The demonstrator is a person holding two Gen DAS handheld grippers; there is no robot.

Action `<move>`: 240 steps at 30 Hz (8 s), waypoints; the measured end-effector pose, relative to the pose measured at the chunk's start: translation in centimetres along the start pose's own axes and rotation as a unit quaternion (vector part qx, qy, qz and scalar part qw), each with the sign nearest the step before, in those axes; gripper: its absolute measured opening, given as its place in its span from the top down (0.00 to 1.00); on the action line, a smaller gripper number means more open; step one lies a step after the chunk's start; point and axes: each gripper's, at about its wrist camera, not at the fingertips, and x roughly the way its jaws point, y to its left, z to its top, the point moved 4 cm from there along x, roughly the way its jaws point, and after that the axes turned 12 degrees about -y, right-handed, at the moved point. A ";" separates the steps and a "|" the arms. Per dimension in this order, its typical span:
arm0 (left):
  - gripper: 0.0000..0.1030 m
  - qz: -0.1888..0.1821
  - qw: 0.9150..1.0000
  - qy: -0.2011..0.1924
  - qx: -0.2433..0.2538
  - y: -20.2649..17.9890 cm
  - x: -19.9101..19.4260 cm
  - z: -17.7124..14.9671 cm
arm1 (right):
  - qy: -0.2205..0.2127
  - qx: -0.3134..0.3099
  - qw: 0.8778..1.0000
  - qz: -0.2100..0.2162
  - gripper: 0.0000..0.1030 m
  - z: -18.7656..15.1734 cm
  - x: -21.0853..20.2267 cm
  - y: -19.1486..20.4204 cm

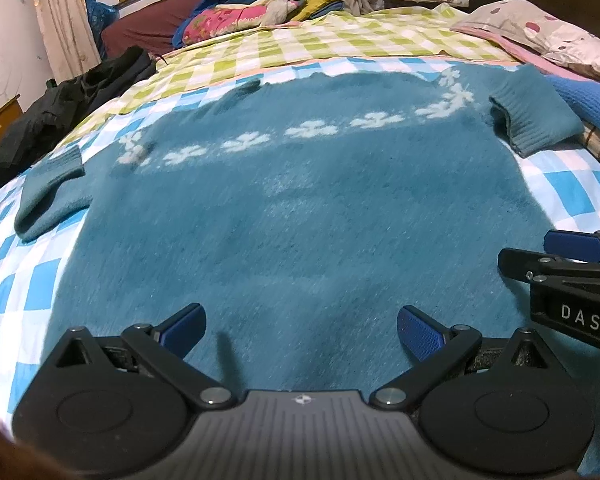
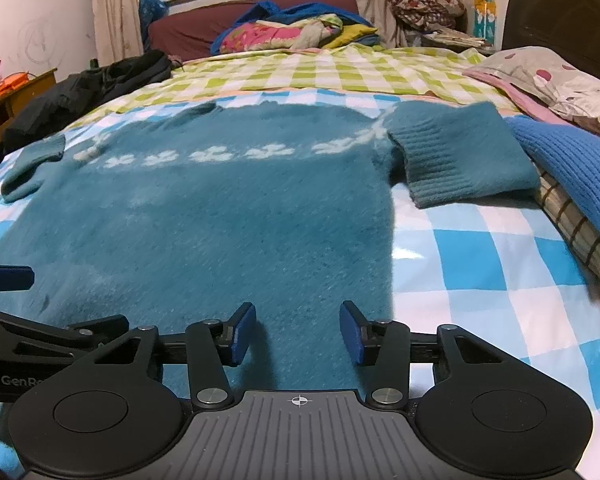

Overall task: Fold small clothes
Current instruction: 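Move the left gripper toward the sleeve beside the blue sweater pile, then close the left gripper on the sleeve cuff, then carry the sleeve across the sweater body with the left gripper and release, then move the right gripper to the other sleeve cuff and close on it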

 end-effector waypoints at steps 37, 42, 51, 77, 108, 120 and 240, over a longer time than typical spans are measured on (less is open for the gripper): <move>0.00 -0.025 0.997 -0.036 0.065 -5.3 1.5 4.4 | -0.033 0.048 0.998 -0.023 0.63 1.1 0.0 -5.1; 0.00 -0.050 0.994 -0.063 0.070 -7.5 2.4 7.3 | -0.039 0.073 0.996 -0.043 0.63 1.3 -0.2 -7.4; 0.05 -0.108 0.989 -0.087 0.061 -12.7 6.6 11.5 | -0.049 0.096 0.990 -0.093 0.63 0.7 -0.6 -11.7; 0.90 -0.202 0.977 -0.067 -0.029 -14.0 11.0 14.2 | -0.025 0.126 0.988 -0.090 0.63 -0.2 1.1 -13.7; 0.48 -0.237 0.967 -0.089 -0.014 -15.5 11.9 15.3 | -0.024 0.142 0.986 -0.087 0.63 -0.4 1.2 -13.9; 0.86 -0.231 0.968 -0.099 -0.010 -15.5 11.4 15.6 | -0.024 0.141 0.986 -0.084 0.63 -0.3 1.3 -13.9; 0.63 0.145 0.938 -0.198 -0.246 34.5 3.2 -6.0 | 0.071 0.226 0.941 0.241 0.91 14.2 26.5 37.4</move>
